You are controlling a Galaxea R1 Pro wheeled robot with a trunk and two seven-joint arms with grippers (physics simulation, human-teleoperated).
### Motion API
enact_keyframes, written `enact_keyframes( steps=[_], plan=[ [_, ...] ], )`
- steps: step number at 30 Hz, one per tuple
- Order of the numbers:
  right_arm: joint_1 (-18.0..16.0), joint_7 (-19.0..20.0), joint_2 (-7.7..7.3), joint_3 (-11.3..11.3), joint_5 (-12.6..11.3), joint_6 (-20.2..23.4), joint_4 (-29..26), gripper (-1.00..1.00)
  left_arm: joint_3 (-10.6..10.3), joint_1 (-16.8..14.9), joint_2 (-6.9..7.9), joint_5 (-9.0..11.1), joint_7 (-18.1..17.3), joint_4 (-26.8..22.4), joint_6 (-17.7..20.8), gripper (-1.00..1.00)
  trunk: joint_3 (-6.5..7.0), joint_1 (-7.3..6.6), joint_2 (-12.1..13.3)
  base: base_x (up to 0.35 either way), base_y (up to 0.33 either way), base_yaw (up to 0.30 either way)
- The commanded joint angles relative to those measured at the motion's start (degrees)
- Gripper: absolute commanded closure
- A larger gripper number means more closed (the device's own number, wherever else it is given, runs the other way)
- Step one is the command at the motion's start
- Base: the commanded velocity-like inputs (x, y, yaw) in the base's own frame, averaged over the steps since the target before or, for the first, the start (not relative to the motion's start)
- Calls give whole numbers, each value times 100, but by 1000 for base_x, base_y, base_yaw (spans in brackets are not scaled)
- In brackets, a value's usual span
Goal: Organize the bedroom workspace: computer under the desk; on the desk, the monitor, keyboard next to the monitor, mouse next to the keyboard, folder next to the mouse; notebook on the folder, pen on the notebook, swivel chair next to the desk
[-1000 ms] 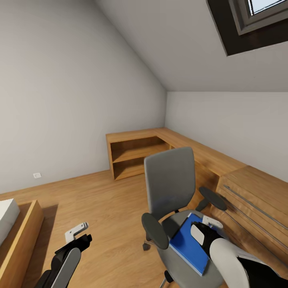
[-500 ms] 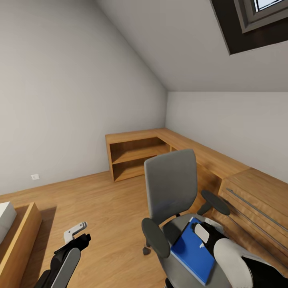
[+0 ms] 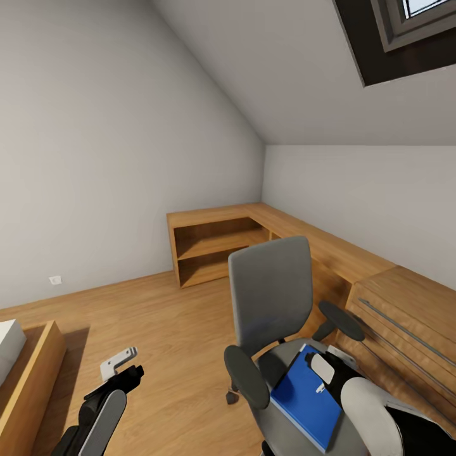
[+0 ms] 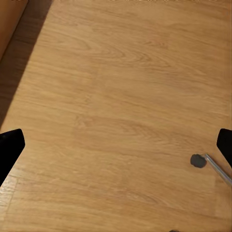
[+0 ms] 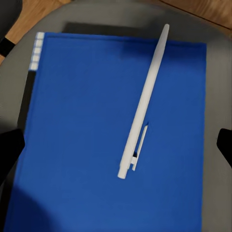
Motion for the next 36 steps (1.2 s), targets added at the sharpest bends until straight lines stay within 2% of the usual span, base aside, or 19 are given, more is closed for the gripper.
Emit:
enact_keyframes(
  steps=[1, 13, 19, 21, 24, 27, 30, 36],
  plan=[
    [-1, -26, -1, 15, -22, 37, -11, -100, -13, -5, 6, 40, 48, -11, 10, -100, -6, 0, -3, 99, 0, 0],
    [-4, -35, -43, 15, -19, -27, -30, -100, -13, -5, 6, 40, 54, -57, 4, -100, -6, 0, -3, 145, 0, 0],
    [-4, -39, -46, 15, -19, -81, -33, -100, -13, -5, 6, 40, 63, -145, -212, -100, -6, 0, -3, 13, 0, 0],
    [-4, -42, -52, 15, -19, -87, -34, -100, -13, -5, 6, 40, 62, -162, -445, -100, -6, 0, -3, 4, 0, 0],
    [-4, -86, -150, -25, -115, 11, -34, -100, -6, -5, -28, 63, 61, -197, -538, -100, -60, 66, -124, 0, 0, 0],
    [-4, -86, -167, -25, -211, 107, -34, -100, -6, -5, -28, 63, 61, -197, -634, -100, -114, 132, -244, 0, 0, 0],
    [-4, -79, -76, 2, -128, 122, -34, -100, 13, -5, -68, 39, 61, -201, -539, -100, -168, 198, -364, 0, 0, 0],
    [-4, -75, -81, 13, -54, -67, -34, -100, 21, -5, -80, 32, 61, -203, -491, -100, -276, 330, -605, 0, 0, 0]
  ],
)
